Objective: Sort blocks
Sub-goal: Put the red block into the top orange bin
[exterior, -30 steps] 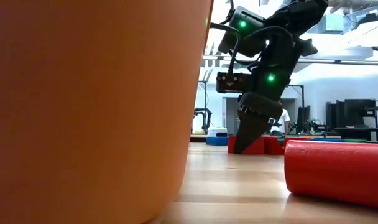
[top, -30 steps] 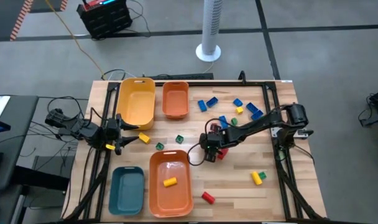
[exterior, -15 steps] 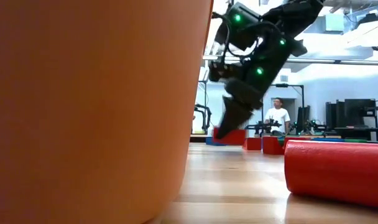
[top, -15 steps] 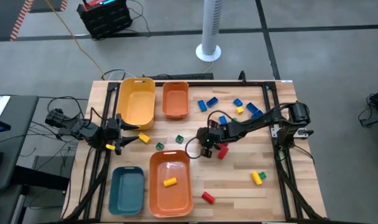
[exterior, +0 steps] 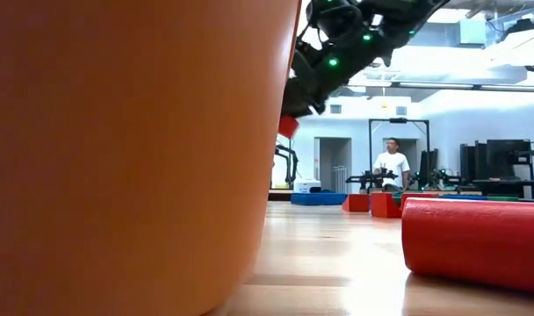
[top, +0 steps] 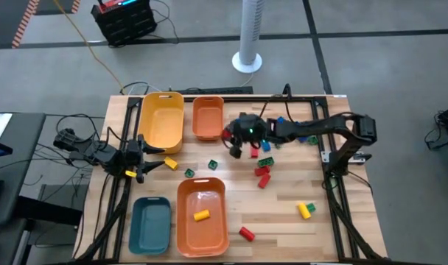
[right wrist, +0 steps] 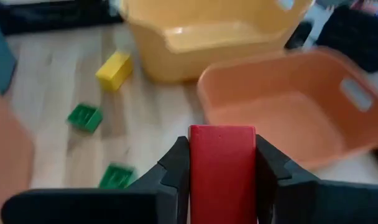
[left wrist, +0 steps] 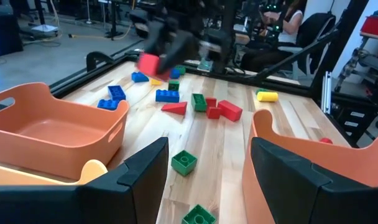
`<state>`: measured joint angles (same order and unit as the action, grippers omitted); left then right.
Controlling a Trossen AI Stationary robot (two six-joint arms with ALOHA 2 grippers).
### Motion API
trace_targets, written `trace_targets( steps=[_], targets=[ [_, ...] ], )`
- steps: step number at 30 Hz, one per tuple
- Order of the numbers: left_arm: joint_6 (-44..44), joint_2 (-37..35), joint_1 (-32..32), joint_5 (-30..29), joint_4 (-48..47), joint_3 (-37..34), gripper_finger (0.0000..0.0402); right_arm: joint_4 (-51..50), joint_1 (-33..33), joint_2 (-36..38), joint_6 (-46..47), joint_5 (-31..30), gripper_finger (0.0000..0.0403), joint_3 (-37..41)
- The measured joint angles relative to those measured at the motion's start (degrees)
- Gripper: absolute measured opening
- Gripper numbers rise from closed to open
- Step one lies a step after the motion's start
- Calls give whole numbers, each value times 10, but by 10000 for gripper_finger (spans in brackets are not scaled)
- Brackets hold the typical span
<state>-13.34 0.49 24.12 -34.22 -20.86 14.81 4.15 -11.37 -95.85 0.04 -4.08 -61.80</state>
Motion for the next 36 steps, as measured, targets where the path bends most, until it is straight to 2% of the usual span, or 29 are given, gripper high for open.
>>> trace_targets(
  steps=[8, 13, 20, 36],
  targets=[
    [1, 0, 0, -4, 0, 0, 223, 11, -77, -97, -20, 76, 114, -108],
    [-7, 0, 0, -5, 3, 0, 223, -2, -97, -159, -16, 83, 114, -179],
    [-9, 0, 0, -6, 8, 0, 223, -86, -102, -219, -14, 84, 132, -255],
    [-9, 0, 0, -6, 8, 0, 223, -116, -102, -235, -19, 84, 148, -275]
  ],
)
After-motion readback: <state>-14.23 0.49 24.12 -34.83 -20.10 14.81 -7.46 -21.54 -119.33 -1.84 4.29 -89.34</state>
